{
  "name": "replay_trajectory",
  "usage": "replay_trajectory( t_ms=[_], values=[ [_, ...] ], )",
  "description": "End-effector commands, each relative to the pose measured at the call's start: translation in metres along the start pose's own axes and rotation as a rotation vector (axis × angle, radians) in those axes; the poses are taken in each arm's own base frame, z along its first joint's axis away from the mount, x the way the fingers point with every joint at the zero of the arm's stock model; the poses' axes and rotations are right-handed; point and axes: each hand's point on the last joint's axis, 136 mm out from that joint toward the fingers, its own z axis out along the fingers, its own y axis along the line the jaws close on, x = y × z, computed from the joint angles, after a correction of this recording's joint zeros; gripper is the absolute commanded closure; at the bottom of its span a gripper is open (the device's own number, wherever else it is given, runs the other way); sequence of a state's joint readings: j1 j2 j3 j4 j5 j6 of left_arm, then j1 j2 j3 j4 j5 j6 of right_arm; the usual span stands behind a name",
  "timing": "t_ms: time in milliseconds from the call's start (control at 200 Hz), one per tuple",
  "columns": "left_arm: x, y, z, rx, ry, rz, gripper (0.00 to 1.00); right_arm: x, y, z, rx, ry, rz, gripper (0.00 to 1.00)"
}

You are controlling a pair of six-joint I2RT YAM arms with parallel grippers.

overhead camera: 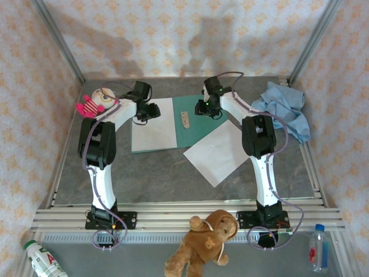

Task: Put the files into the folder

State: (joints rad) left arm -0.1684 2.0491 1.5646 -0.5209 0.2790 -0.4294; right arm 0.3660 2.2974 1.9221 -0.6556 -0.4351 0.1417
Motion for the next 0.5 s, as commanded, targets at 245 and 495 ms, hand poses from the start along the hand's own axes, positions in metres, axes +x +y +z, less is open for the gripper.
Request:
replay_trajectory(
  t_ms=[245,495],
  values=[
    [-0.037,-0.008,0.029,-0.039,-0.032,-0.023,0.52,0.008,-0.019,0.017,0.05,-0.046,0.101,0.63],
    [-0.033,0.001,0.047,-0.081,-0.006,-0.051,0.52,0.02,-0.027,0.018,0.063,-0.06,0.168,0.63]
  ],
)
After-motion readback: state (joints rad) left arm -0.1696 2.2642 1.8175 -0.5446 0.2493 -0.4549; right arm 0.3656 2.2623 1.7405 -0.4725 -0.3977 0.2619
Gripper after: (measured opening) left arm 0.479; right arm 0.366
